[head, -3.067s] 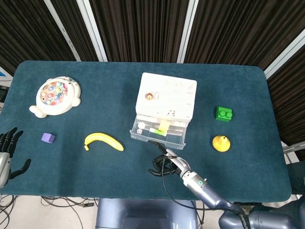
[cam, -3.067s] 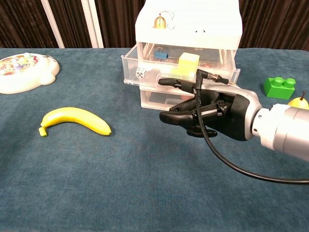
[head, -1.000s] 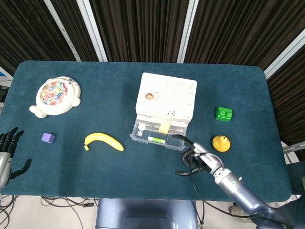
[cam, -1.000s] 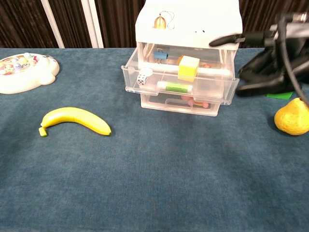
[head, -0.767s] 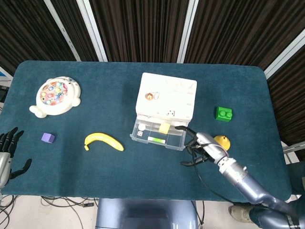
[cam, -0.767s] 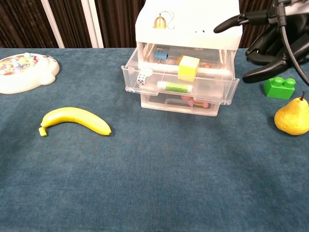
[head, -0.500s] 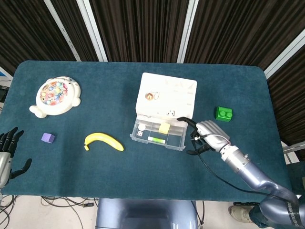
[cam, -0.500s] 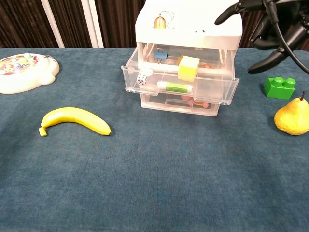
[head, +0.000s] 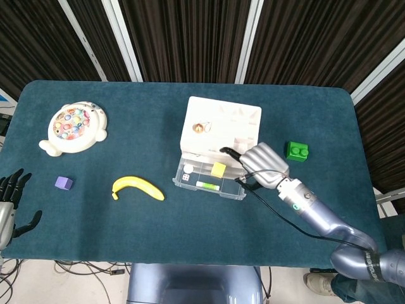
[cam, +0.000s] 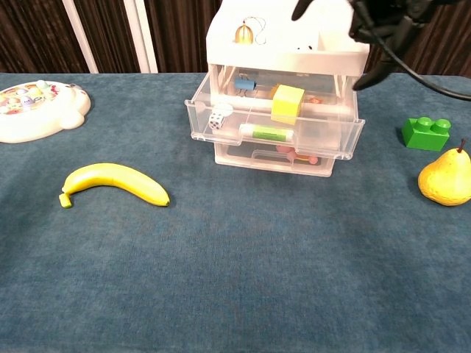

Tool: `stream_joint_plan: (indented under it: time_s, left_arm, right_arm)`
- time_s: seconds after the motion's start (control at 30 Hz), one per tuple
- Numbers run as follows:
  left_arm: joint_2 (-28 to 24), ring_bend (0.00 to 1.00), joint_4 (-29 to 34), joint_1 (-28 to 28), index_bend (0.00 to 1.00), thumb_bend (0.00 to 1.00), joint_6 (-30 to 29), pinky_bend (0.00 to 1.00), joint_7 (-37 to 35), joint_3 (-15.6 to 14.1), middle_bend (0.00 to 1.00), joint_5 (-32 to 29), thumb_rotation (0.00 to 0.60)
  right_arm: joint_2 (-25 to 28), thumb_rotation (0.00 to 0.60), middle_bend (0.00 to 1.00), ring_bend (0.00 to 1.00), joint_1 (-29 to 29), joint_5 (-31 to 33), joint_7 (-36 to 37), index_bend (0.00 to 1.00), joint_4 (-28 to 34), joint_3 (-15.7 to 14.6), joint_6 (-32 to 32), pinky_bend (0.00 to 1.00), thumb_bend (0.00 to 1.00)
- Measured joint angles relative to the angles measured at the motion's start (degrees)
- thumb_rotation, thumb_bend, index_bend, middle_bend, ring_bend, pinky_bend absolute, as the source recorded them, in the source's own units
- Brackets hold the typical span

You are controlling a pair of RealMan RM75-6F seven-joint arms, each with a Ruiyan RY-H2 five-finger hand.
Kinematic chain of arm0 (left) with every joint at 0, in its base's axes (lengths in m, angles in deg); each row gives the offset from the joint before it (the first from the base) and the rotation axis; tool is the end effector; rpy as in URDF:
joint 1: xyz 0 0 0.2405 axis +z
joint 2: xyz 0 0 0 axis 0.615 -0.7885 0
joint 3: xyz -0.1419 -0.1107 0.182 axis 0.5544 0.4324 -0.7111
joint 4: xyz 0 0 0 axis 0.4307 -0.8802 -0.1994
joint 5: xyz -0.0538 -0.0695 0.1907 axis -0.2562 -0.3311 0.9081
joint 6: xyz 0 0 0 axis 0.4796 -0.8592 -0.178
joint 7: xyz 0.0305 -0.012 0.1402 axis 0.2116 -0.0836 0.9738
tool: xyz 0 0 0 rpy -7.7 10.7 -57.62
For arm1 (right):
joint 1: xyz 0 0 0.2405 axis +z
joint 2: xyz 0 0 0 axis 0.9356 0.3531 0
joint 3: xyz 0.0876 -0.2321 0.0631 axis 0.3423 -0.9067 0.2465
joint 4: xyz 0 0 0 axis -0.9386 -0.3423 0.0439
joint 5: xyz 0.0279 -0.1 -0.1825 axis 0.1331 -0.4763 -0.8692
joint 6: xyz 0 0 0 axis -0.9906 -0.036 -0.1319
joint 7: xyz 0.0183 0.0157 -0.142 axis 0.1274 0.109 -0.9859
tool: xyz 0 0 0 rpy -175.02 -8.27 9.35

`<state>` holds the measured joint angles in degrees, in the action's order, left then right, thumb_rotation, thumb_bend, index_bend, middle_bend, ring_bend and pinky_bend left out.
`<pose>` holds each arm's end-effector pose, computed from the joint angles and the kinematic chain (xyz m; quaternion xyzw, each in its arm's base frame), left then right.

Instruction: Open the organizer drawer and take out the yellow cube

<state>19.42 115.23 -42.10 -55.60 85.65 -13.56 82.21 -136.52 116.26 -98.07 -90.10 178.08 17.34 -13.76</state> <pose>-0.3076 0.1769 0.1608 -0.5758 -0.3987 -0.4059 0.5871 -0.0820 -0.3497 0.1101 0.7981 -0.2622 0.4165 0.3476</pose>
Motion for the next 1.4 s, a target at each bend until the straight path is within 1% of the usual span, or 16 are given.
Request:
stream_joint_plan:
  time_s: [0.23, 0.43, 0.67, 0.87, 1.1, 1.27, 1.4]
  left_arm:
    - [-0.1, 0.00, -0.2, 0.0, 0.04, 0.31, 0.1, 0.00, -0.4, 0.0, 0.00, -0.1, 0.600]
    - [-0.1, 0.00, -0.3, 0.0, 0.04, 0.31, 0.1, 0.00, -0.6, 0.1, 0.00, -0.2, 0.600]
    - [-0.1, 0.00, -0.3, 0.0, 0.04, 0.31, 0.0, 0.00, -0.6, 0.1, 0.00, -0.1, 0.600]
    - [-0.2, 0.00, -0.3, 0.0, 0.04, 0.31, 0.2, 0.00, -0.7, 0.0, 0.00, -0.2, 0.600]
    - [-0.2, 0.00, -0.3, 0.0, 0.04, 0.31, 0.3, 0.00, -0.8, 0.1, 0.00, -0.3, 0.600]
    - [-0.3, 0.00, -0.3, 0.0, 0.04, 0.31, 0.3, 0.00, -0.9, 0.1, 0.00, -0.5, 0.600]
    - [-0.3, 0.00, -0.4, -0.1, 0.04, 0.31, 0.5, 0.00, -1.0, 0.1, 0.00, -0.5, 0.600]
  right_arm:
    - [-4.3, 0.600, 0.93, 0.96, 3.1, 0.1, -9.6, 0.20, -2.0, 0.3, -1.4, 1.00, 0.09]
    - [-7.1, 0.600, 0.93, 0.96, 4.3, -1.3, -16.5, 0.20, -3.1, -0.4, -3.4, 1.00, 0.09]
    - [-9.5, 0.600, 0.94, 0.96, 5.7, -4.9, -23.3, 0.22, -4.0, -1.8, -4.5, 1.00, 0.09]
    - [-11.6, 0.600, 0.94, 0.97, 7.3, -5.8, -26.8, 0.25, -6.6, -3.0, -3.3, 1.00, 0.09]
    - [-13.1, 0.600, 0.94, 0.97, 8.3, -6.9, -28.1, 0.26, -8.5, -4.5, -1.8, 1.00, 0.10]
    - [-13.4, 0.600, 0.94, 0.97, 8.6, -6.4, -29.1, 0.26, -9.1, -4.7, -1.3, 1.00, 0.10]
    - [-13.1, 0.600, 0.94, 0.97, 9.1, -5.9, -30.9, 0.28, -9.3, -4.6, -0.7, 1.00, 0.10]
